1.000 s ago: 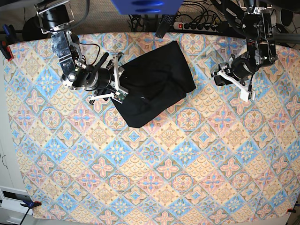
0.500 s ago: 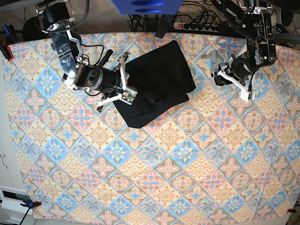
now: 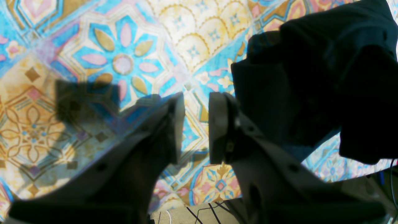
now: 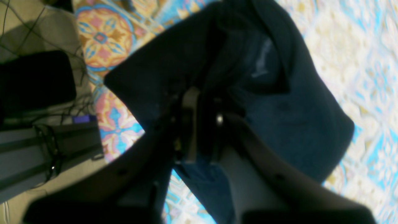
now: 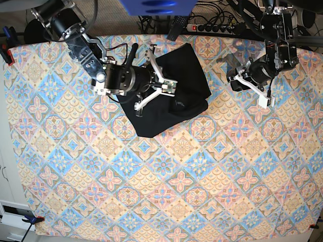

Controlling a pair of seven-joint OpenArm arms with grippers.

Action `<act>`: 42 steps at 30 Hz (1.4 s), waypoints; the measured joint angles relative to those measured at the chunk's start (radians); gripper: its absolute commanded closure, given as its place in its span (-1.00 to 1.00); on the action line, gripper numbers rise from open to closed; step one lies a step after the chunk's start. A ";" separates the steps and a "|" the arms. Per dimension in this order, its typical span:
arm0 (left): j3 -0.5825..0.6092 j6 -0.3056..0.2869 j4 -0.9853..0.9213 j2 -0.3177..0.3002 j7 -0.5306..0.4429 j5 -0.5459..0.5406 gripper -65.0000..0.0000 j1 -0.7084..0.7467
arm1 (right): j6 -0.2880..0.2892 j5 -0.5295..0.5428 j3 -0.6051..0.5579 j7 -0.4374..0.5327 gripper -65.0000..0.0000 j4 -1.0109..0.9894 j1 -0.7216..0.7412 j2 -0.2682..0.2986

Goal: Fold the T-shirt properly

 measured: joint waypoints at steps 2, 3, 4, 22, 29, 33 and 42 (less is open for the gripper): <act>0.000 0.000 0.000 -0.002 0.000 0.003 0.58 0.000 | 0.003 0.005 -0.031 0.000 0.72 -0.012 0.022 -0.002; 0.000 0.000 0.000 -0.002 0.000 0.003 0.58 0.000 | 0.003 0.007 -0.040 0.004 0.64 -0.019 0.031 -0.004; 0.000 0.000 0.000 0.000 0.000 0.003 0.58 0.000 | 0.003 0.009 -0.040 0.005 0.55 -0.022 0.033 -0.003; -0.001 -0.005 0.198 0.000 -0.004 -0.009 0.58 0.020 | 0.000 0.012 0.358 -0.013 0.31 -0.018 -0.018 -0.002; -0.001 0.002 0.227 0.031 0.013 -0.032 0.58 0.001 | 0.000 0.006 0.467 -0.007 0.31 -0.086 -0.008 -0.008; 0.003 0.000 0.209 0.080 0.008 -0.043 0.58 -0.043 | -0.002 -0.011 0.456 -0.018 0.42 -0.209 -0.019 -0.086; -0.023 -0.002 0.173 0.103 0.004 -0.042 0.58 -0.055 | 0.000 -0.093 0.105 -0.005 0.52 -0.260 -0.012 -0.114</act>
